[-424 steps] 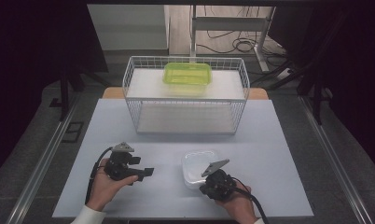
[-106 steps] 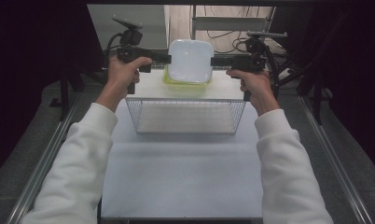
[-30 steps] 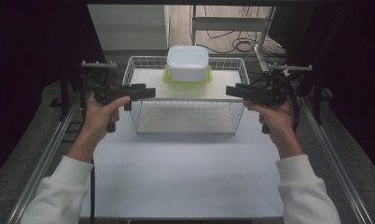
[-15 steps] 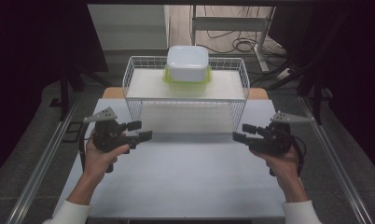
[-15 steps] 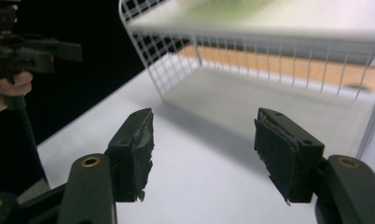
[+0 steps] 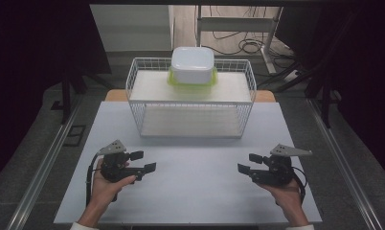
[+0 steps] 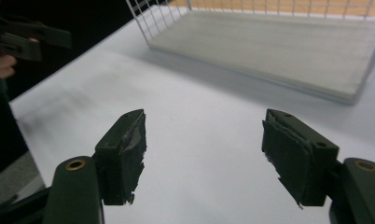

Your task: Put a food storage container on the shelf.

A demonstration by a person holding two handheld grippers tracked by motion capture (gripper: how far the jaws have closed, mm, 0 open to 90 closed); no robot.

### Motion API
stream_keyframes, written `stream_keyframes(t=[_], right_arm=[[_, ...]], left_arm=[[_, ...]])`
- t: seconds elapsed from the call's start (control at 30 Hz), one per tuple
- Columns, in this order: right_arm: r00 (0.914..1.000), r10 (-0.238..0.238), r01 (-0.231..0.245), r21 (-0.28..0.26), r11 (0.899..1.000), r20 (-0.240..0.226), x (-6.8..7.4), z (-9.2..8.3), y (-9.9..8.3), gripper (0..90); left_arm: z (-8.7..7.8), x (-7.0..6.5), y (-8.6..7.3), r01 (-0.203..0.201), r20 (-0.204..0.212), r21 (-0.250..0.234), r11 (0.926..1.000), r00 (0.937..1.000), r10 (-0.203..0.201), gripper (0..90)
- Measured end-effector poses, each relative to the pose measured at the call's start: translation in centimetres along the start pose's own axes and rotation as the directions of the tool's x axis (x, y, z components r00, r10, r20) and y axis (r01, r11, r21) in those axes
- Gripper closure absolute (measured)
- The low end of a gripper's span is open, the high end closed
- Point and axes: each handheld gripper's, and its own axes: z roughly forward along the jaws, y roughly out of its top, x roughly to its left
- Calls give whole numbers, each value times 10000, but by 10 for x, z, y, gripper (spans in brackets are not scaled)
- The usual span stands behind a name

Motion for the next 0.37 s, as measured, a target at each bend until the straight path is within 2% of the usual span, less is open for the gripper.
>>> stream_keyframes(t=[0.07,0.37], right_arm=[[9998,173,-173,-75,9998,-25,-3,-1,-3,297],[9999,-63,64,-33,10000,100,2,0,-4,228]], left_arm=[[-1,-1,0,-33,-14,-80,10000,10000,33,215],[-2,3,-4,56,-256,-34,10000,9997,-57,195]])
